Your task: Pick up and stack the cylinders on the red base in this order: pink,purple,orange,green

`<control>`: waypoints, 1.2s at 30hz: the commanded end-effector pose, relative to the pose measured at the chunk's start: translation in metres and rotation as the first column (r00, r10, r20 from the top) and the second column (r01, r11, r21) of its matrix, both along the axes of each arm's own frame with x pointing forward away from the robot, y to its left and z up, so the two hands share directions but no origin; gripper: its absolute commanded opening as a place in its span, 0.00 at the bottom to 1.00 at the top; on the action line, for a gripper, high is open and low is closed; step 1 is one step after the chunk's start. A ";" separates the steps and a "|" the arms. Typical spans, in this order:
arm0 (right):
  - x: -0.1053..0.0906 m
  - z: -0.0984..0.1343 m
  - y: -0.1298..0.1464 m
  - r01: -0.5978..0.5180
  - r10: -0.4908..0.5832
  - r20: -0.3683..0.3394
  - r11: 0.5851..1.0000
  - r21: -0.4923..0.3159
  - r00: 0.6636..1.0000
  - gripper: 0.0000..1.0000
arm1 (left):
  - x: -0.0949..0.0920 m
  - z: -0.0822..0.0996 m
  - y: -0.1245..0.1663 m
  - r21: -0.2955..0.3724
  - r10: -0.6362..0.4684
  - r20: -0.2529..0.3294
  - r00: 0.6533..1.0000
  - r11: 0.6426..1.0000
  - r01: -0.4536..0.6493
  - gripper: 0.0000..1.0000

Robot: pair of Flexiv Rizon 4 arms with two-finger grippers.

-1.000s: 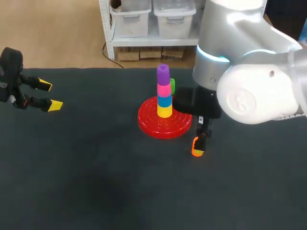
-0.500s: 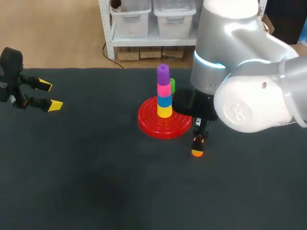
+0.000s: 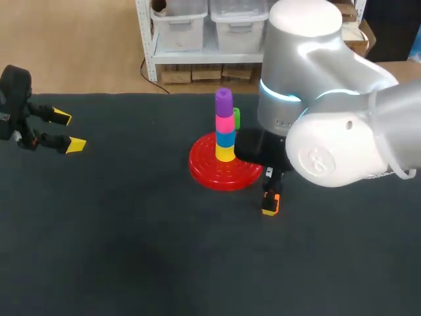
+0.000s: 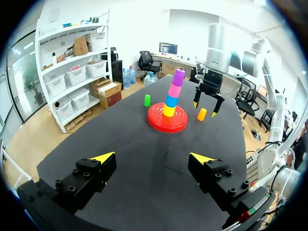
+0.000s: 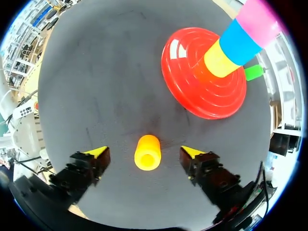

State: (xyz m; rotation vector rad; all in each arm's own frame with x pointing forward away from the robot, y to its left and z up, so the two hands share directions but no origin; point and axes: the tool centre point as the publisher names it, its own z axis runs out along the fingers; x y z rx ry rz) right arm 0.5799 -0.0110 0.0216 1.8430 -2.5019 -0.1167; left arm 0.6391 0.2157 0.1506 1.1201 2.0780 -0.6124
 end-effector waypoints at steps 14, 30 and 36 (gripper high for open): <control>0.005 0.072 -0.013 0.087 -0.087 0.181 0.996 0.007 0.980 0.00 | 0.000 -0.002 0.001 -0.003 -0.002 0.004 1.000 1.000 0.002 1.00; 0.105 0.233 0.027 -0.274 0.265 0.165 0.961 0.031 0.950 0.00 | 0.000 -0.002 0.001 -0.003 -0.002 0.004 1.000 1.000 0.002 1.00; 0.127 0.239 0.066 -0.415 0.412 0.104 0.910 0.004 0.905 0.00 | 0.000 -0.002 0.001 -0.003 -0.002 0.004 1.000 1.000 0.002 1.00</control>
